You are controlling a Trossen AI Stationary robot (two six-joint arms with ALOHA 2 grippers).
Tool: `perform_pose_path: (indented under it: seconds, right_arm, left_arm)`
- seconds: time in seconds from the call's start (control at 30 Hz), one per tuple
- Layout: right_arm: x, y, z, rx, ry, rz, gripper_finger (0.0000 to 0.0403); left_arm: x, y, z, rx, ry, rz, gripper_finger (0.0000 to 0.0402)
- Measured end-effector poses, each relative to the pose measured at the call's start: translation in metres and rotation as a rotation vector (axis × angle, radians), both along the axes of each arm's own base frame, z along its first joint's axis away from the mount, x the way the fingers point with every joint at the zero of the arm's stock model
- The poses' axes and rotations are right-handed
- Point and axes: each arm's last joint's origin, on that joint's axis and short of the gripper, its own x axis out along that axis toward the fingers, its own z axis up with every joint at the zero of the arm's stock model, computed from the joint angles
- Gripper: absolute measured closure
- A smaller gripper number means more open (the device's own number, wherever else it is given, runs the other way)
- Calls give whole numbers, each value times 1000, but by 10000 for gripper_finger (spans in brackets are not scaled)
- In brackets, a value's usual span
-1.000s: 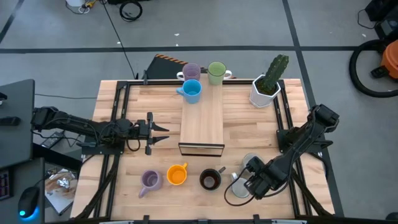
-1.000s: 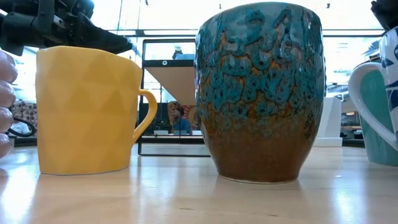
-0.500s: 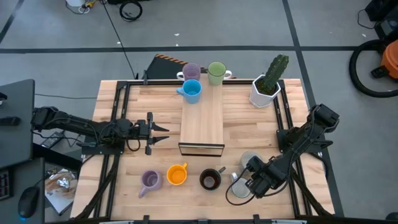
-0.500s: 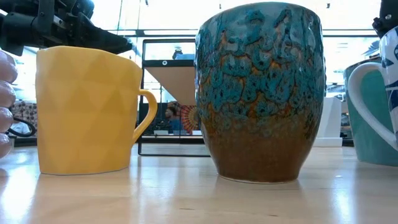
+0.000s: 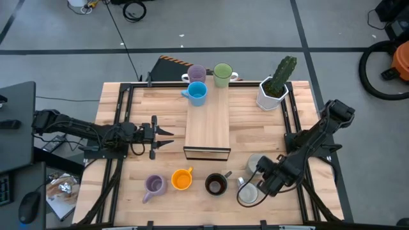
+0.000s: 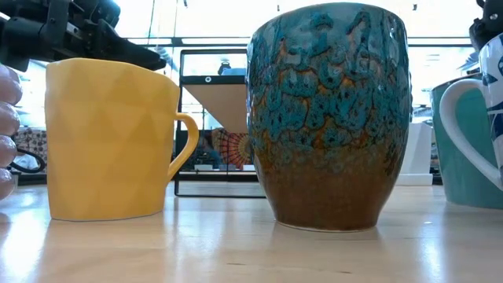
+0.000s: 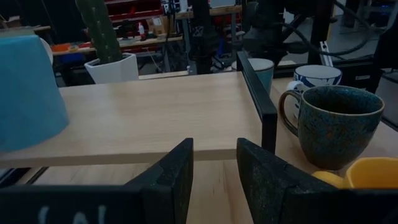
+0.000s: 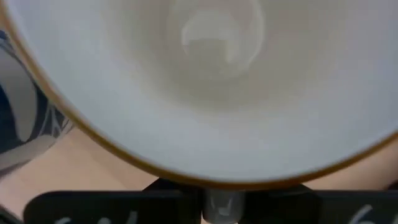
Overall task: Place coffee mugs
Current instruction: Put the blue mug on the shelf
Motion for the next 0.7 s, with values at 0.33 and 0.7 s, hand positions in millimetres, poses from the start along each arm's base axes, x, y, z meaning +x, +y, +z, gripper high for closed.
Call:
perform_pose_path:
  seconds: [0.33,0.7]
  right_arm:
    - [-4,-20,2,-27,27,73,345]
    - [11,-52,5,-107,70,208,347]
  left_arm:
    - [0,0,-1,-23,6,2,271]
    - [0,0,-1,-20,5,9,271]
